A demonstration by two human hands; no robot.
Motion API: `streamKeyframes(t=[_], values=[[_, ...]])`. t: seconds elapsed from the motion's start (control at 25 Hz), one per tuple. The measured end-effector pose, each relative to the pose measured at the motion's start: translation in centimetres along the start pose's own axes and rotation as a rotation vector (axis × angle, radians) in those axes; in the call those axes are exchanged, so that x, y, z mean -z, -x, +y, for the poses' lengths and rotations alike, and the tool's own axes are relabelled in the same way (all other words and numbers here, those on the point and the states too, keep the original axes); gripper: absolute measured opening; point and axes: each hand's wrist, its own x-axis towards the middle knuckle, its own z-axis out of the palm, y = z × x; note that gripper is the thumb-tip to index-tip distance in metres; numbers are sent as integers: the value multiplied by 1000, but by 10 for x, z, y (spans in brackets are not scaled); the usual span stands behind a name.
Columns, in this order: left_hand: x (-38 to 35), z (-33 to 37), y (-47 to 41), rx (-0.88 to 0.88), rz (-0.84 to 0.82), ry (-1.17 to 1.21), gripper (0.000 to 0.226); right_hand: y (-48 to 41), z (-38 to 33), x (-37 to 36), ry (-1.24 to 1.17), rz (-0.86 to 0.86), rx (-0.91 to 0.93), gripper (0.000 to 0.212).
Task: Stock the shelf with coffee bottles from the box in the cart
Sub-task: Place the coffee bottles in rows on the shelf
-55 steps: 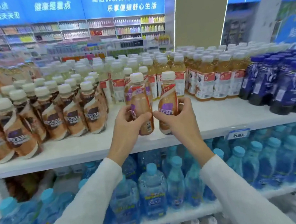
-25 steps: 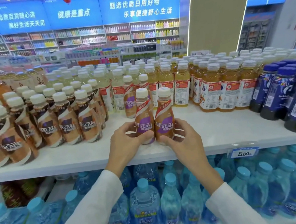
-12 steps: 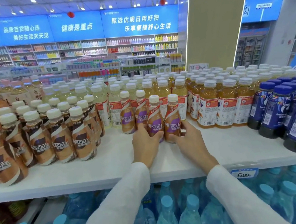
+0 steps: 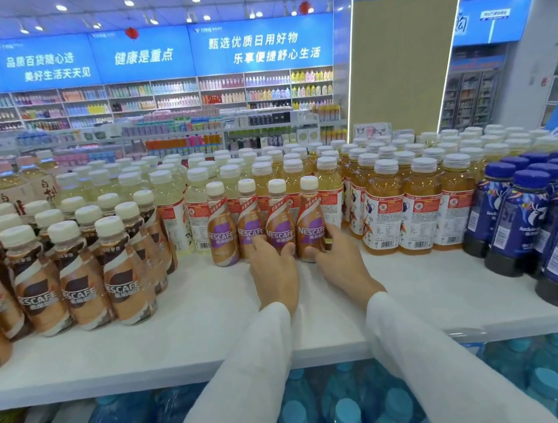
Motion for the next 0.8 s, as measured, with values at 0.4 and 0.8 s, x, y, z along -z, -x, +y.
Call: streamKeyframes(t=[0.4, 0.8], values=[[-5, -2, -4, -33, 39, 1, 36, -7, 10, -4, -8, 23, 27, 59], [-7, 1, -8, -6, 61, 8, 37, -9, 12, -6, 10, 54, -8, 60]])
